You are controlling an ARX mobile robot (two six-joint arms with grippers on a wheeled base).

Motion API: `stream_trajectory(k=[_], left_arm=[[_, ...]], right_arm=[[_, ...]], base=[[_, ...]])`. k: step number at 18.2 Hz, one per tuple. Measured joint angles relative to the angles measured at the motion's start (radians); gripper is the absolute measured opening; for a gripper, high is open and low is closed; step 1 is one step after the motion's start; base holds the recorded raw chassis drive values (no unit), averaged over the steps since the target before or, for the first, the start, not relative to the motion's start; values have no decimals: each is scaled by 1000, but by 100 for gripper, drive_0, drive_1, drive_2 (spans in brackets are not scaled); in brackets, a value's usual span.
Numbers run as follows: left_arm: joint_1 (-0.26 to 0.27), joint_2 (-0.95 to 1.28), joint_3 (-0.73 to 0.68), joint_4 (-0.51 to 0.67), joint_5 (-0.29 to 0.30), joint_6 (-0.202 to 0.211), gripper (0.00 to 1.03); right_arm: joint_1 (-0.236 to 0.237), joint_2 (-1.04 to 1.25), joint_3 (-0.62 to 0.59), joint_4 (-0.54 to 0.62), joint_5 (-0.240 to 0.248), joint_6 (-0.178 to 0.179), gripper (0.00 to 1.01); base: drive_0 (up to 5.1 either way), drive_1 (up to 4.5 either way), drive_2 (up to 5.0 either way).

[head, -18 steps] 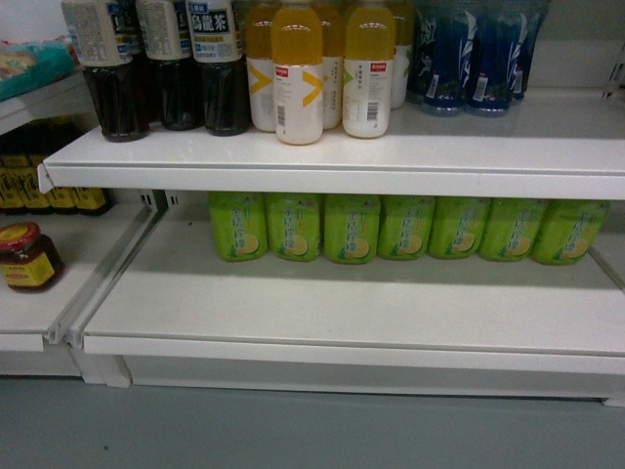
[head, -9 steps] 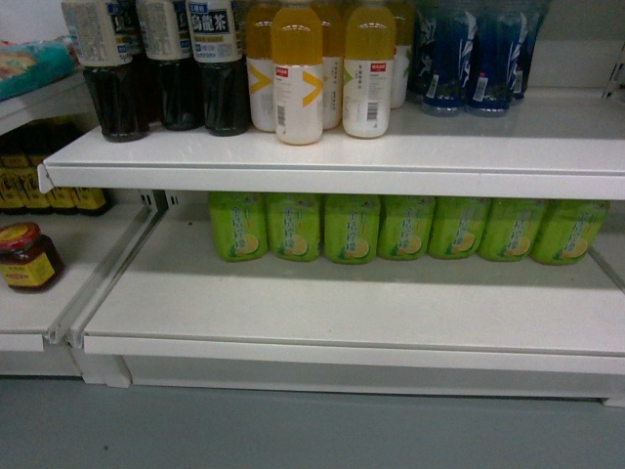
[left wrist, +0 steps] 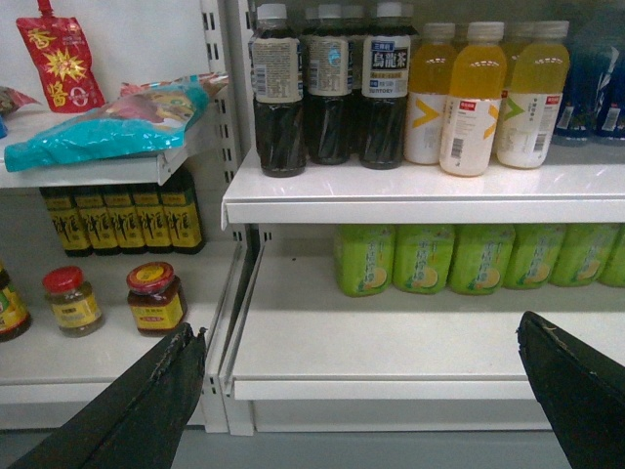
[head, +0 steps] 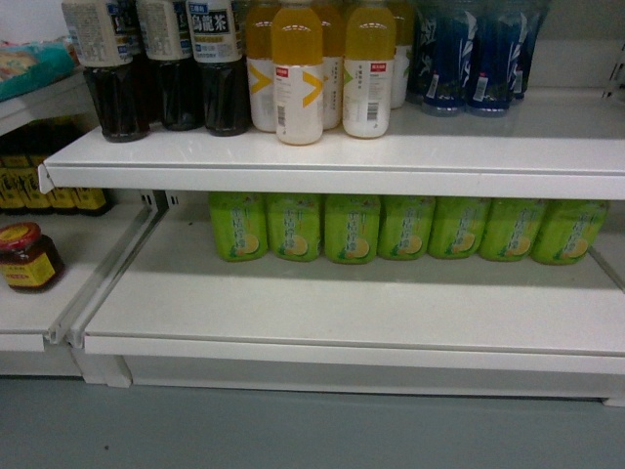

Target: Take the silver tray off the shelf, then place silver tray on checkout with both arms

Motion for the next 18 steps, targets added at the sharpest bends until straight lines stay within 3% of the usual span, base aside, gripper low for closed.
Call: stream_trajectory(k=[18], left_arm=[[0,0,0,2,0,0,98]], right_arm=[[0,0,0,2,0,0,98]], base=[[0,0,0]])
